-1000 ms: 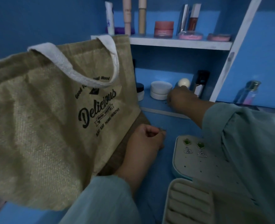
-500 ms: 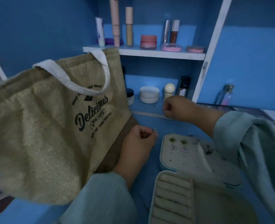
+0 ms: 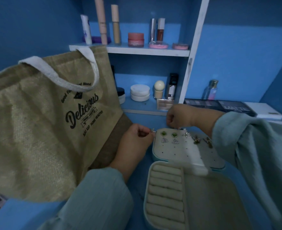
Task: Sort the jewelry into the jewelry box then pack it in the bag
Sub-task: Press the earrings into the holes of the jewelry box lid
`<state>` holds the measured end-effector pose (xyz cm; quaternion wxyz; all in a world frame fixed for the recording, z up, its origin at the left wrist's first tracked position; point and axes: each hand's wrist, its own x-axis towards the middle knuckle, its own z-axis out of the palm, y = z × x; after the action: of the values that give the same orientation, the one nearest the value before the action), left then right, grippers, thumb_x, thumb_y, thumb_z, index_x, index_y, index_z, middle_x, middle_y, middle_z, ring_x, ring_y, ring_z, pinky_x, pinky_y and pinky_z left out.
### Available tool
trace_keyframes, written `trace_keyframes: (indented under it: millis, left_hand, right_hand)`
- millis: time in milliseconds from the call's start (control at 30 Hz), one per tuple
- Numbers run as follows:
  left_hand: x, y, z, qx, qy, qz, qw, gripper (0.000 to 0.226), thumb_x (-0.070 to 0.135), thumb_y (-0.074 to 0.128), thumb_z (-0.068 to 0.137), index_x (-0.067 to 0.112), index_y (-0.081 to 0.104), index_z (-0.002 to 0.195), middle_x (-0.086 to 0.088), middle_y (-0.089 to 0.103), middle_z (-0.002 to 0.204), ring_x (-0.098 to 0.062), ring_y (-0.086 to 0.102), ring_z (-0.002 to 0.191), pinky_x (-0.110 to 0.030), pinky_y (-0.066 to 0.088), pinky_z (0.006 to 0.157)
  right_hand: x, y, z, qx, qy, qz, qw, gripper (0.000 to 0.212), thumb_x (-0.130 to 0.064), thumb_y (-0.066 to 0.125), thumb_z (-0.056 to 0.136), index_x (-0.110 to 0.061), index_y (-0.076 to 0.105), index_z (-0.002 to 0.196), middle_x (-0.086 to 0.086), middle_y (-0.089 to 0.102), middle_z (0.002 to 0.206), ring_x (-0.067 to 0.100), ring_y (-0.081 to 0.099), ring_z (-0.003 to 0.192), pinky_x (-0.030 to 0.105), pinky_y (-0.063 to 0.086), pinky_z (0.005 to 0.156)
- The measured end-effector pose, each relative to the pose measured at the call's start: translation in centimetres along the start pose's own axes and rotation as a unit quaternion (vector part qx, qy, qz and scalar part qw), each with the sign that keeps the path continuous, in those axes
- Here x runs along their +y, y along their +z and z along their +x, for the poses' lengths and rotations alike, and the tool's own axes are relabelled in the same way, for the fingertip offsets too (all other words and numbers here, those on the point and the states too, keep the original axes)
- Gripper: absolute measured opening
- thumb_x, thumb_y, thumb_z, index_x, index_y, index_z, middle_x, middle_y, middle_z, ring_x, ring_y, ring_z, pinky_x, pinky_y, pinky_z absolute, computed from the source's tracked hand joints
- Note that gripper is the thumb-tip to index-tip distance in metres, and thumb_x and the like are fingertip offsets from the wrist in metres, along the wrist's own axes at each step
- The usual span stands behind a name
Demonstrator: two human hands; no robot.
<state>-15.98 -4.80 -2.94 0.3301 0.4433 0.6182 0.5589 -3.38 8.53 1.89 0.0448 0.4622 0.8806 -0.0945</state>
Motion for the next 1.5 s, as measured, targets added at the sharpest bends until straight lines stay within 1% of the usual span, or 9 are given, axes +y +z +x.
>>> trace_keyframes:
  millis: [300, 433, 533, 667, 833, 1100, 1267, 1400, 1500]
  left_hand:
    - [0.1, -0.2, 0.0, -0.009, 0.003, 0.007, 1.0, 0.014, 0.016, 0.068, 0.083, 0.018, 0.055, 0.077, 0.005, 0.06, 0.078, -0.002, 0.054, 0.069, -0.004, 0.042, 0.054]
    - [0.2, -0.1, 0.0, -0.014, 0.0, 0.008, 1.0, 0.014, 0.015, 0.068, 0.083, 0.017, 0.055, 0.078, 0.004, 0.06, 0.08, -0.002, 0.054, 0.069, -0.003, 0.042, 0.054]
    - [0.2, -0.1, 0.0, -0.012, 0.001, 0.005, 1.0, 0.014, 0.014, 0.068, 0.083, 0.016, 0.055, 0.078, 0.004, 0.059, 0.079, -0.002, 0.054, 0.068, -0.003, 0.041, 0.053]
    - [0.1, -0.2, -0.1, -0.015, 0.001, 0.01, 1.0, 0.014, 0.016, 0.068, 0.082, 0.017, 0.055, 0.078, 0.004, 0.06, 0.08, -0.003, 0.054, 0.07, -0.003, 0.041, 0.053]
    - [0.5, 0.0, -0.4, -0.027, 0.006, 0.023, 0.999, 0.014, 0.015, 0.068, 0.083, 0.018, 0.055, 0.08, 0.006, 0.059, 0.08, -0.001, 0.053, 0.07, -0.002, 0.041, 0.053]
    - [2.0, 0.3, -1.4, -0.065, 0.049, 0.082, 0.993, 0.015, 0.014, 0.067, 0.083, 0.024, 0.057, 0.08, 0.008, 0.058, 0.082, -0.001, 0.053, 0.073, -0.001, 0.04, 0.055]
    - [2.9, 0.6, -2.0, -0.095, 0.071, 0.127, 0.985, 0.017, 0.016, 0.069, 0.082, 0.028, 0.059, 0.077, 0.011, 0.059, 0.079, 0.001, 0.052, 0.07, -0.001, 0.04, 0.056]
    - [3.9, 0.7, -2.6, -0.131, 0.086, 0.17, 0.973, 0.017, 0.018, 0.069, 0.083, 0.03, 0.06, 0.076, 0.019, 0.059, 0.081, 0.006, 0.053, 0.071, 0.001, 0.04, 0.06]
    - [5.0, 0.9, -3.2, -0.142, 0.103, 0.214, 0.961, 0.011, 0.022, 0.067, 0.084, 0.03, 0.062, 0.079, 0.02, 0.057, 0.077, 0.007, 0.051, 0.069, 0.001, 0.039, 0.059]
  right_hand:
    - [1.0, 0.3, 0.1, 0.027, 0.0, 0.087, 0.996, 0.015, -0.013, 0.063, 0.085, -0.012, 0.073, 0.096, 0.0, 0.07, 0.098, 0.008, 0.059, 0.081, 0.021, 0.046, 0.08]
    - [1.3, 0.0, -0.3, 0.048, 0.006, 0.124, 0.991, 0.016, -0.012, 0.062, 0.086, -0.013, 0.073, 0.098, -0.002, 0.07, 0.095, 0.006, 0.057, 0.08, 0.011, 0.042, 0.066]
    - [1.7, -0.2, -0.7, 0.062, 0.022, 0.151, 0.986, 0.014, -0.009, 0.061, 0.086, -0.01, 0.072, 0.094, -0.007, 0.065, 0.07, 0.001, 0.056, 0.061, 0.003, 0.039, 0.054]
    - [2.1, -0.4, -1.1, 0.054, 0.022, 0.13, 0.99, 0.016, -0.009, 0.056, 0.089, 0.0, 0.069, 0.089, -0.005, 0.061, 0.072, -0.003, 0.052, 0.055, 0.007, 0.038, 0.053]
    - [2.4, -1.1, -3.0, 0.011, 0.028, 0.082, 0.996, 0.032, -0.008, 0.045, 0.093, -0.018, 0.052, 0.063, -0.01, 0.054, 0.069, -0.001, 0.045, 0.058, 0.008, 0.032, 0.047]
    - [3.4, -1.9, -7.4, -0.048, 0.03, 0.123, 0.991, 0.021, -0.018, 0.048, 0.095, -0.024, 0.056, 0.076, -0.011, 0.056, 0.077, 0.001, 0.051, 0.068, 0.016, 0.042, 0.059]
    - [3.1, -2.0, -9.0, -0.017, 0.016, 0.117, 0.993, 0.022, -0.021, 0.05, 0.094, -0.03, 0.054, 0.074, -0.015, 0.055, 0.075, -0.002, 0.049, 0.069, 0.012, 0.038, 0.065]
    - [3.0, -2.7, -10.4, 0.022, 0.019, 0.156, 0.987, 0.021, -0.024, 0.049, 0.095, -0.025, 0.054, 0.075, -0.008, 0.058, 0.071, 0.002, 0.051, 0.064, 0.02, 0.038, 0.062]
    - [2.9, -3.4, -11.6, 0.079, 0.032, 0.199, 0.976, 0.015, -0.027, 0.05, 0.094, -0.022, 0.059, 0.083, 0.0, 0.066, 0.086, 0.01, 0.056, 0.077, 0.019, 0.04, 0.064]
